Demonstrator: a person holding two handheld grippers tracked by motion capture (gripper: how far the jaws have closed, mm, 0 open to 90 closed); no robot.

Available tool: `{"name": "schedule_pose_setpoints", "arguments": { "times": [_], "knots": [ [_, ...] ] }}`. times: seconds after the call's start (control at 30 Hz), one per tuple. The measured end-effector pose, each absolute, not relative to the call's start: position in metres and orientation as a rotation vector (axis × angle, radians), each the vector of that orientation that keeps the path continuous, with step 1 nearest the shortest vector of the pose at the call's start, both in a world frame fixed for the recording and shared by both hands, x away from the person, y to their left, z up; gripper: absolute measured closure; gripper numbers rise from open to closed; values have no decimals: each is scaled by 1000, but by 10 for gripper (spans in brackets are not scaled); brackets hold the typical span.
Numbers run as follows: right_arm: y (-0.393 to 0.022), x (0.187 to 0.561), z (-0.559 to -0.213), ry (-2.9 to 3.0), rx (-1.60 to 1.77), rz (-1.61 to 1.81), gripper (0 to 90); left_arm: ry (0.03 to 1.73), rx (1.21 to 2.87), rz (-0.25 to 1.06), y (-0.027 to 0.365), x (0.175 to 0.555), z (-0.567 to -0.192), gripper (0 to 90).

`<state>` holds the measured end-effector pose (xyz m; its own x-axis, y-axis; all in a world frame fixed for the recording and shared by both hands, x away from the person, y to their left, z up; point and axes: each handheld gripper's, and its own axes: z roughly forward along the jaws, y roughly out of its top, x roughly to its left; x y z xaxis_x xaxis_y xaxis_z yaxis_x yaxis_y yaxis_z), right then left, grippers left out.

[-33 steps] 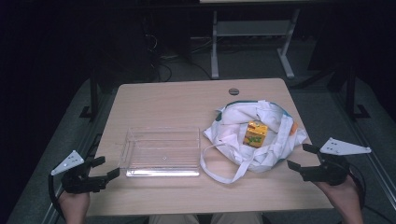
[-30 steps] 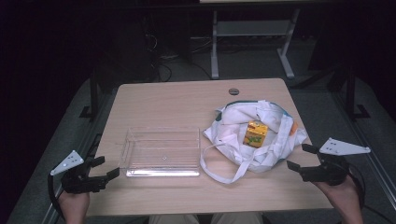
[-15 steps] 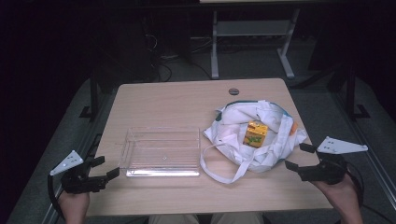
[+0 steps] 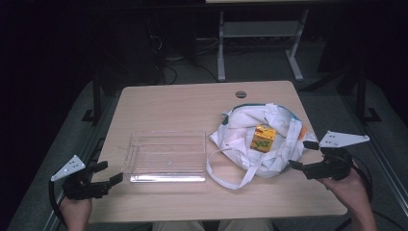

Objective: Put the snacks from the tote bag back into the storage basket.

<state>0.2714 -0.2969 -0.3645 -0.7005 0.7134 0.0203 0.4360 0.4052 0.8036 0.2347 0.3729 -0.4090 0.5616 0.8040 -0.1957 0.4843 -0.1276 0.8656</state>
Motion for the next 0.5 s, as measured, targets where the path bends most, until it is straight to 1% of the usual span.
{"name": "schedule_pose_setpoints", "arguments": {
  "times": [0.5],
  "knots": [
    [-276, 301, -351, 2437, 944, 1115, 136, 1071, 1756, 384, 374, 234, -409, 130]
  ]
}}
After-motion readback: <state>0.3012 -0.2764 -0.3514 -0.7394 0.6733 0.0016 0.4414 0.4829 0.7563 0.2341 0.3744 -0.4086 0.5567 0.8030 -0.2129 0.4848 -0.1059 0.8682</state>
